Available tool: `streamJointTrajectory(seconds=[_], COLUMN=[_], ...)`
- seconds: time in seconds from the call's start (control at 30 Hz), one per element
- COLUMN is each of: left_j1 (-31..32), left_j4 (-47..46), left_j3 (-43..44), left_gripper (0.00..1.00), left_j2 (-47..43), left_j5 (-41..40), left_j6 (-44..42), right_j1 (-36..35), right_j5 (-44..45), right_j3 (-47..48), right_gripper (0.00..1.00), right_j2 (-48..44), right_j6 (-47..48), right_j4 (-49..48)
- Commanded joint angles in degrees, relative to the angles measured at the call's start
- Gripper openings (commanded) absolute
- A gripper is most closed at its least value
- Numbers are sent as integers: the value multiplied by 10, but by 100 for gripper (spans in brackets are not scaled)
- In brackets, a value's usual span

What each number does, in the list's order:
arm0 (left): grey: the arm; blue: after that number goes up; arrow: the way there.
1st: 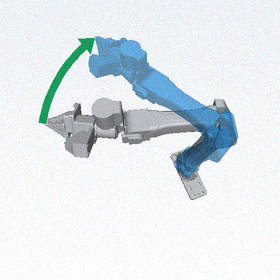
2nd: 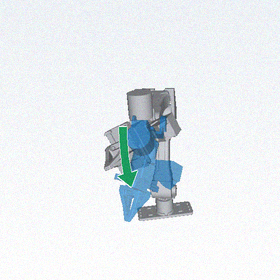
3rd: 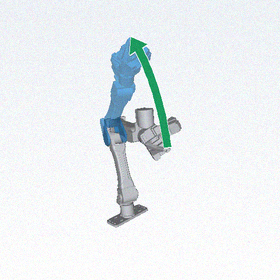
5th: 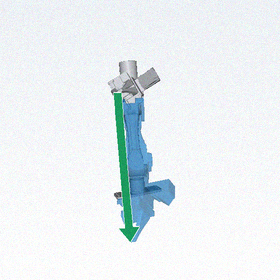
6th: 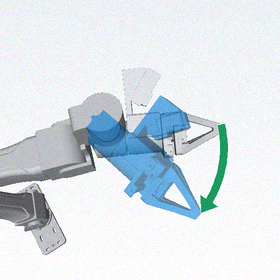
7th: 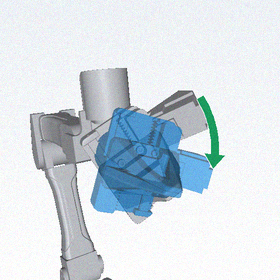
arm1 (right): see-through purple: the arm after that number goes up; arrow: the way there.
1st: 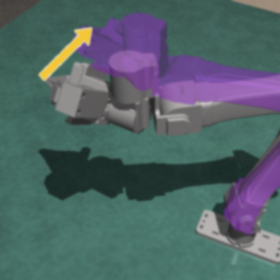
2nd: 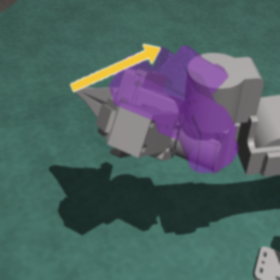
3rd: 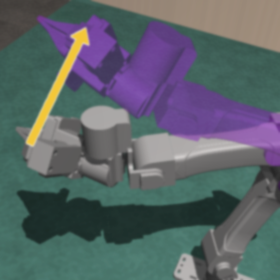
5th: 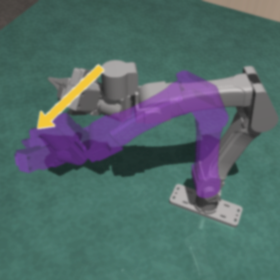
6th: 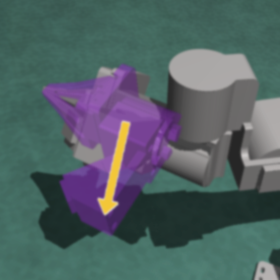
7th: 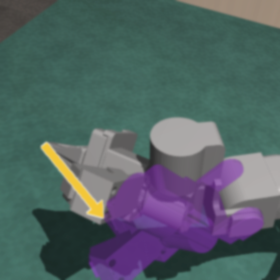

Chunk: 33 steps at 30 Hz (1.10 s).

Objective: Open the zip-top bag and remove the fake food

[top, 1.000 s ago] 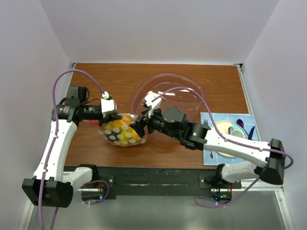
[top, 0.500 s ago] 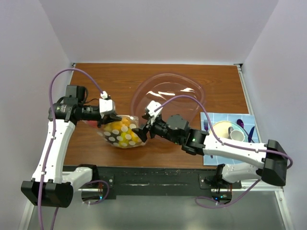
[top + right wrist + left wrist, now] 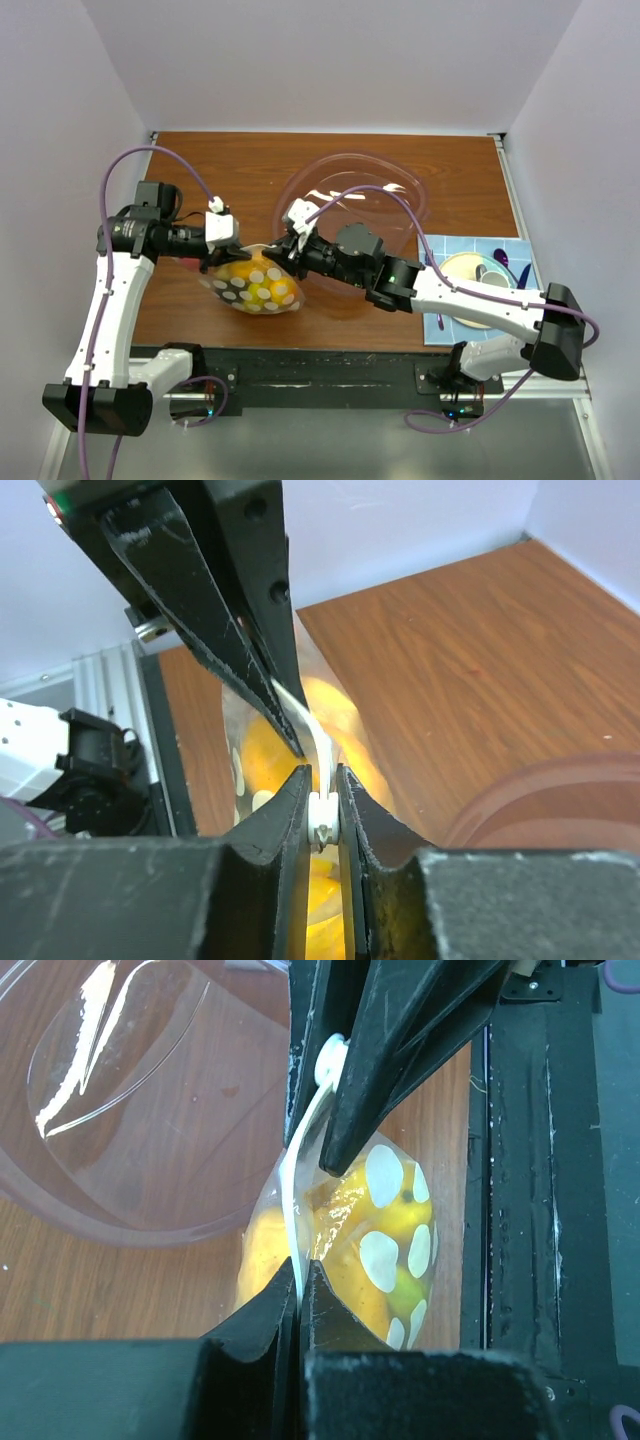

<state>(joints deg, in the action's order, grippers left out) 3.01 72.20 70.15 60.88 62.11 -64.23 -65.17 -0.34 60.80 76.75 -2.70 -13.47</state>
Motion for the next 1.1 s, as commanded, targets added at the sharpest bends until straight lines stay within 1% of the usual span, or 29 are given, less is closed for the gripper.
streamJointTrajectory(seconds=[0.0, 0.07, 0.1, 0.13, 0.17, 0.2, 0.27, 0.37, 0.43, 0.53, 0.57, 0.63, 0.67, 0.73, 0.77, 0.83, 0.87, 0.97, 1.0, 1.03, 1.07], left_j1=[-3, -3, -3, -3, -3, -3, -3, -2, -2, 4, 6, 10, 12, 16, 17, 17, 17, 17, 17, 17, 17], left_j4=[6, 10, 14, 17, 16, 13, -20, -57, -58, -58, -58, -56, -52, -21, -12, -3, -4, -14, -20, -38, -46], left_j3=[36, 35, 34, 32, 25, 20, 4, -2, 2, -2, -10, -19, -27, -30, -30, -28, -27, -21, -20, -19, -13], left_gripper=[0, 0, 1, 11, 42, 57, 86, 89, 89, 85, 81, 75, 67, 58, 49, 42, 35, 23, 20, 14, 10], left_j2=[-15, -16, -16, -19, -23, -25, -37, -48, -47, -39, -37, -32, -30, -24, -17, -14, -11, -14, -15, -17, -21], left_j5=[33, 36, 38, 41, 45, 48, 57, 76, 91, 93, 86, 74, 61, 50, 39, 27, 15, -1, -3, -6, -7], left_j6=[-13, -17, -20, -26, -26, -24, 5, 35, 38, 34, 32, 24, 18, -18, -26, -34, -34, -31, -27, -10, -2], right_j1=[7, 8, 8, 8, 8, 8, 8, 8, 8, 8, 8, 8, 9, 9, 8, 8, 8, 8, 8, 7, 8], right_j5=[-31, -31, -32, -34, -41, -47, -60, -77, -82, -92, -95, -101, -101, -103, -102, -101, -101, -97, -93, -92, -83], right_j3=[20, 18, 20, 23, 31, 34, 48, 68, 75, 88, 98, 109, 121, 133, 144, 157, 167, 178, 178, 176, 169], right_gripper=[17, 16, 10, 5, 2, 0, 0, 0, 0, 0, 0, 1, 1, 1, 1, 2, 2, 3, 6, 11, 22], right_j2=[4, 1, 0, 1, 2, 4, 10, 23, 32, 40, 45, 51, 55, 59, 61, 66, 69, 73, 71, 68, 64], right_j6=[-6, -7, -7, -6, -7, -9, -13, -21, -27, -32, -32, -32, -32, -28, -24, -21, -18, -13, -12, -11, -8], right_j4=[19, 15, 16, 19, 25, 27, 35, 54, 60, 71, 75, 91, 96, 114, 119, 133, 145, 161, 162, 162, 159])
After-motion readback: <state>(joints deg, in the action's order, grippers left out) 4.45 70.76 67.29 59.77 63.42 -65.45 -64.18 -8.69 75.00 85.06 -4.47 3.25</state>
